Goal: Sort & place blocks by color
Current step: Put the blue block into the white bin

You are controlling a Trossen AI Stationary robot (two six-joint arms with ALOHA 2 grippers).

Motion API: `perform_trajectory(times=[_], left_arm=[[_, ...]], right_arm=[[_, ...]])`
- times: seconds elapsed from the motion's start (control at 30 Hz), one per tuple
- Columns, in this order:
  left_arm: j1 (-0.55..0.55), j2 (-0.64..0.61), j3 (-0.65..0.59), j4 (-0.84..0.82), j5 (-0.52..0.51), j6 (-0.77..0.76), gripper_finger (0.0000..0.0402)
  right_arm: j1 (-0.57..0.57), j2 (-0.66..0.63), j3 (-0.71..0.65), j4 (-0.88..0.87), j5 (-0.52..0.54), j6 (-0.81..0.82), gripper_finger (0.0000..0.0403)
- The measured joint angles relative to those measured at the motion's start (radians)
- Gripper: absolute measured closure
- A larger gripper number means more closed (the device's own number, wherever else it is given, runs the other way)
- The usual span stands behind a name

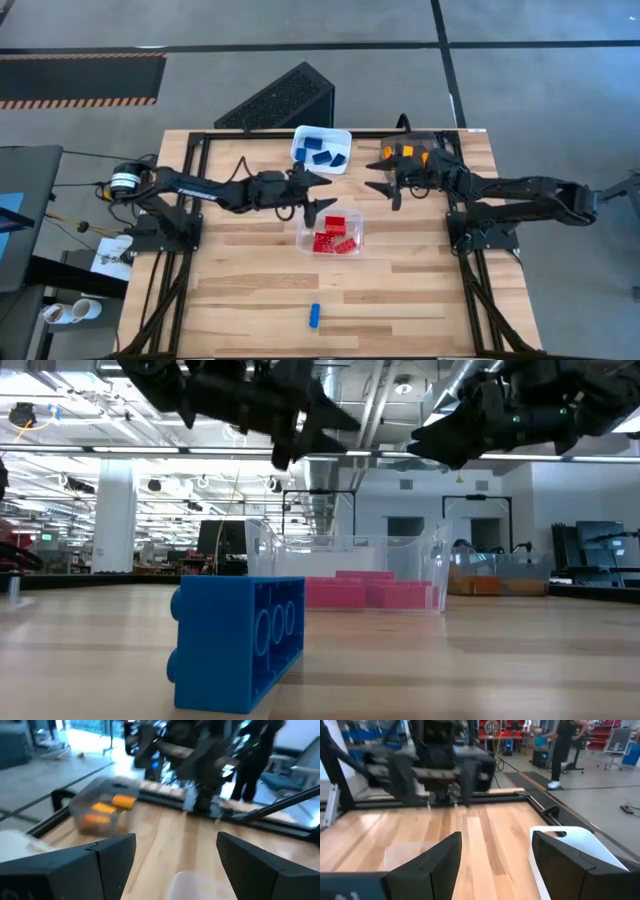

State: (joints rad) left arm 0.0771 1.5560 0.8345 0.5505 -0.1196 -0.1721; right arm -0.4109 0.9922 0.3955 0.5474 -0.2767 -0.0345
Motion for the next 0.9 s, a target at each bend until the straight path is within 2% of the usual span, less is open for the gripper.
perform_trajectory(times=[0.13, 0.3, 0.5, 0.67, 0.9], left_arm=[[-0.1, -0.005, 0.032, 0.037, 0.02, 0.097, 0.0137], [-0.232, 0.009, 0.122, -0.168, 0.041, 0.264, 0.0137], [-0.281, 0.043, 0.176, -0.429, 0.067, 0.14, 0.0137], [-0.331, 0.078, 0.176, -0.498, 0.087, 0.094, 0.0136], [-0.447, 0.172, 0.18, -0.502, 0.052, 0.354, 0.0136]], right_arm=[[0.021, -0.006, 0.023, -0.069, 0.038, -0.035, 0.0138], [0.032, -0.006, 0.032, -0.079, 0.07, -0.045, 0.0138], [0.032, -0.006, 0.032, -0.076, 0.072, -0.038, 0.0138], [0.033, -0.006, 0.032, -0.08, 0.073, -0.005, 0.0138], [0.068, -0.006, 0.032, -0.103, 0.072, 0.11, 0.0138]])
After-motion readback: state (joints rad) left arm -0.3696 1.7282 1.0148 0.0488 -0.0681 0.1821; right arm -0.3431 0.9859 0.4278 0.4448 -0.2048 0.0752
